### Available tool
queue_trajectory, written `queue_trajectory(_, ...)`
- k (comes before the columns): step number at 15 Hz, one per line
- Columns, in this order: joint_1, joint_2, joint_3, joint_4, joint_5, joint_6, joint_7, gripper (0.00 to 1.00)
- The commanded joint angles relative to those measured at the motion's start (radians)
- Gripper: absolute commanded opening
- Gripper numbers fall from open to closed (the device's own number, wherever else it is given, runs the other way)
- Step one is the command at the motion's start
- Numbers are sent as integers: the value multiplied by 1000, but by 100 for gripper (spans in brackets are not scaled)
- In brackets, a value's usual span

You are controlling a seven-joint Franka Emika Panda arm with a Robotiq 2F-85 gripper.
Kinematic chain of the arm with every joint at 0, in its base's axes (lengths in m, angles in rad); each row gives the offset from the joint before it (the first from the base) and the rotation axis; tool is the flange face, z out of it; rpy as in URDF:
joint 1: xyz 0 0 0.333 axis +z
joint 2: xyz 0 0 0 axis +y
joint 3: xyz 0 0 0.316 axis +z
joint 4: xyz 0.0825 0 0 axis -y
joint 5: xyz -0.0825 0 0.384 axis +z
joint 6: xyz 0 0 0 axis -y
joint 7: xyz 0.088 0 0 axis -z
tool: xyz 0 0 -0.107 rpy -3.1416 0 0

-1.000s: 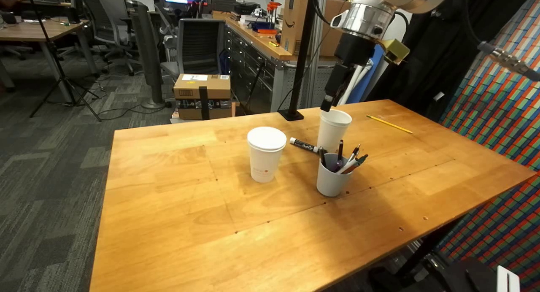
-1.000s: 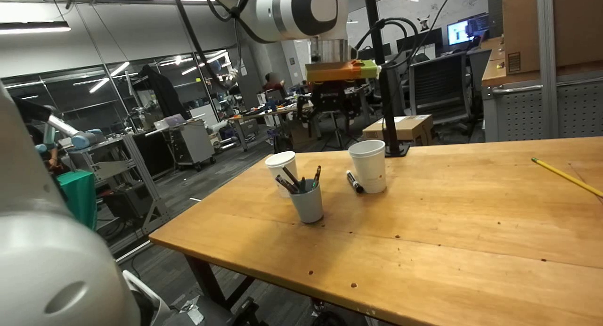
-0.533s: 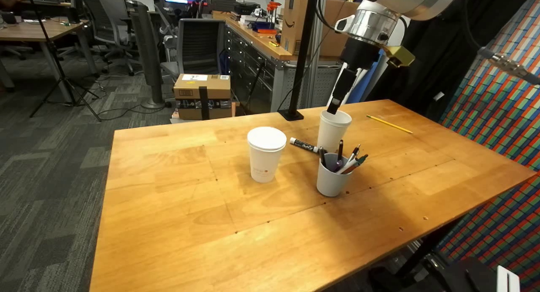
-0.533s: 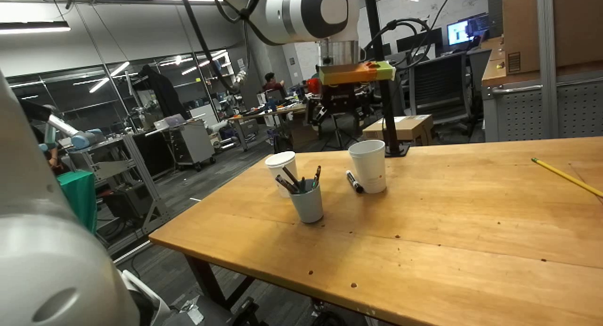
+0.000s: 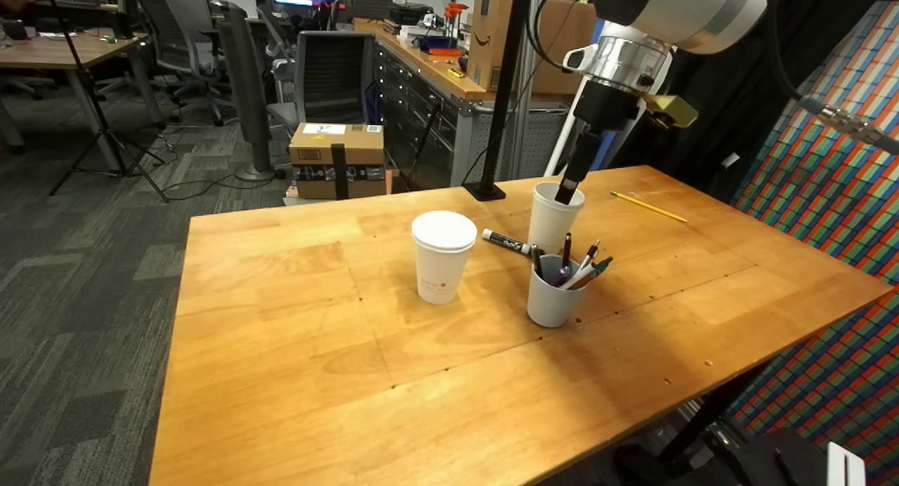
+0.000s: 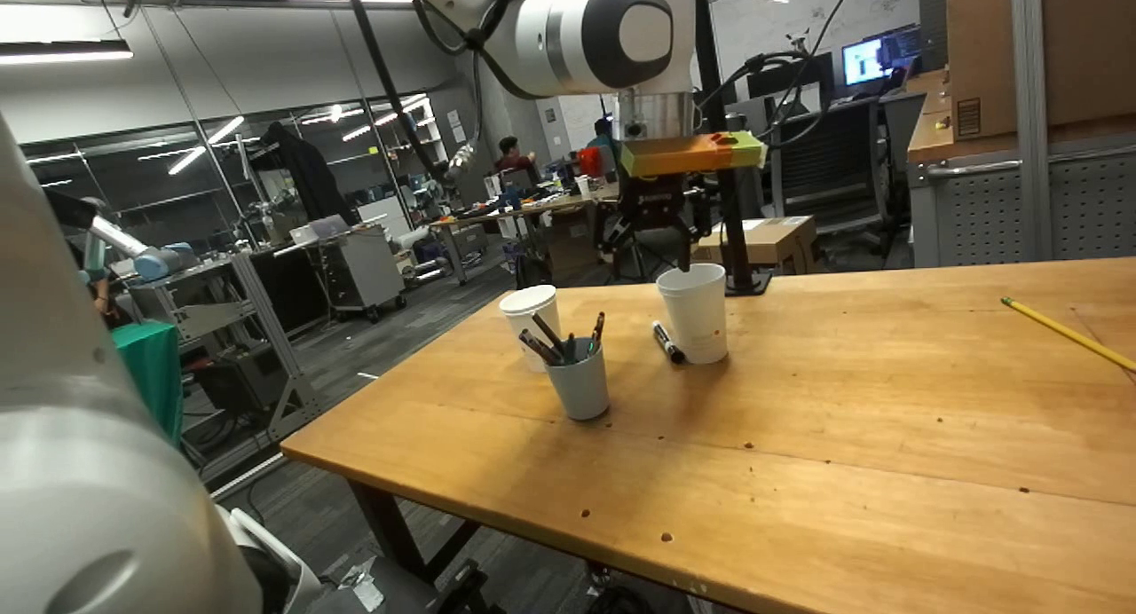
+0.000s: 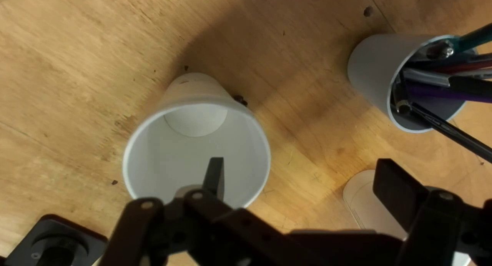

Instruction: Stack the white cups together, place the black marker inside the topmost cup on the stacked cups

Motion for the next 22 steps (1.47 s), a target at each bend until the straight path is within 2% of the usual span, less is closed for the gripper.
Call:
queue_trajectory(1,-11,25,-5,-6,32,51,-48,100)
queue_trajectory(10,-30,105,14,-1,126,173,-78,100)
queue_trajectory(12,-32,111,16,-3,136,186,-79,74)
queue_trajectory(15,-34,111,17,-2,139,202,-75,49)
queue_trajectory(21,-37,100,12,-8,127,197,-41,5)
queue_trajectory(22,-37,96,10,-7,124,195,-28,0)
